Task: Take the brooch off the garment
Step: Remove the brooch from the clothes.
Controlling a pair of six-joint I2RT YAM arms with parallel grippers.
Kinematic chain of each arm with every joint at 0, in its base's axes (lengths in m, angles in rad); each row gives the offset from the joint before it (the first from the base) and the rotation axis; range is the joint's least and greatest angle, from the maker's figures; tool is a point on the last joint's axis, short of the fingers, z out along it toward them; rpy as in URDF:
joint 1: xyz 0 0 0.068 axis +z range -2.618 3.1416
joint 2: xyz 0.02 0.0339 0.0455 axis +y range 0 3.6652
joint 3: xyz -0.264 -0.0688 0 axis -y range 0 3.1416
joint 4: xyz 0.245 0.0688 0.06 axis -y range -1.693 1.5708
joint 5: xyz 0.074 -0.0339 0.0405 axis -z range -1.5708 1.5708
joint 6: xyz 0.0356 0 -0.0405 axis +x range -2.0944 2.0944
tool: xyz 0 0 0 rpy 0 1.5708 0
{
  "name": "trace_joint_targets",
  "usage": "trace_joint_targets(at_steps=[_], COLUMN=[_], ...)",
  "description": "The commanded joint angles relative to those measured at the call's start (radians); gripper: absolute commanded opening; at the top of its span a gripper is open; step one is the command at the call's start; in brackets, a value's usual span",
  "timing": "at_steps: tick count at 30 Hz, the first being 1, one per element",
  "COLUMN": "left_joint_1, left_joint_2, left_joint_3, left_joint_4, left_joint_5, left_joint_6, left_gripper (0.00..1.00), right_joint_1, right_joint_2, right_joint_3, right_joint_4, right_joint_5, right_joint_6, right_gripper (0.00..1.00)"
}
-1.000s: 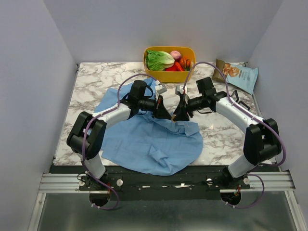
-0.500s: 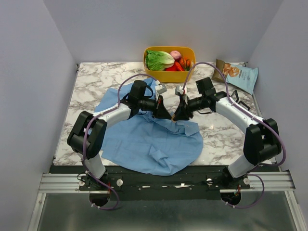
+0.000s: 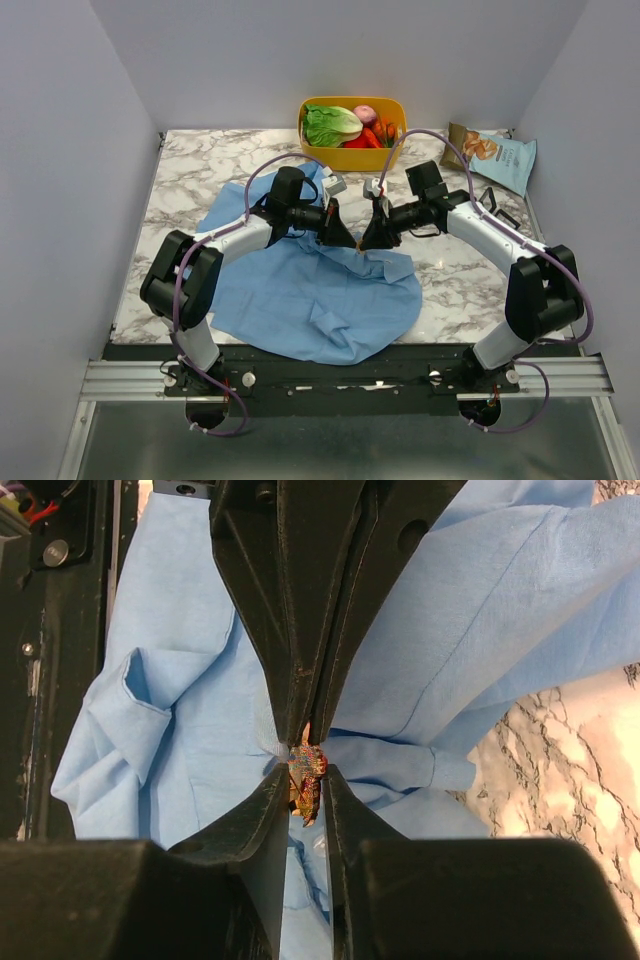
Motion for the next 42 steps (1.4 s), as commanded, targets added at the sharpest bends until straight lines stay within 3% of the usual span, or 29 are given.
trace_joint_targets(at_steps=[1,42], left_joint_1=[-0.005,-0.025], left_joint_2=[0.007,0.027], left_joint_3=[0.013,0.014], left_joint_4=[0.017,0.026], left_joint_5=[0.041,0.044], left_joint_6=[-0.018,-0.035], left_gripper=[0.00,0.00], right_joint_1=[0.005,0.005], right_joint_2=[0.022,-0.023], right_joint_3=[0.029,0.009], right_joint_4=[0.002,0.086], right_joint_5=[0.027,0.073], right_joint_6=[-0.020,0.049], right_gripper=[0.24,0.20])
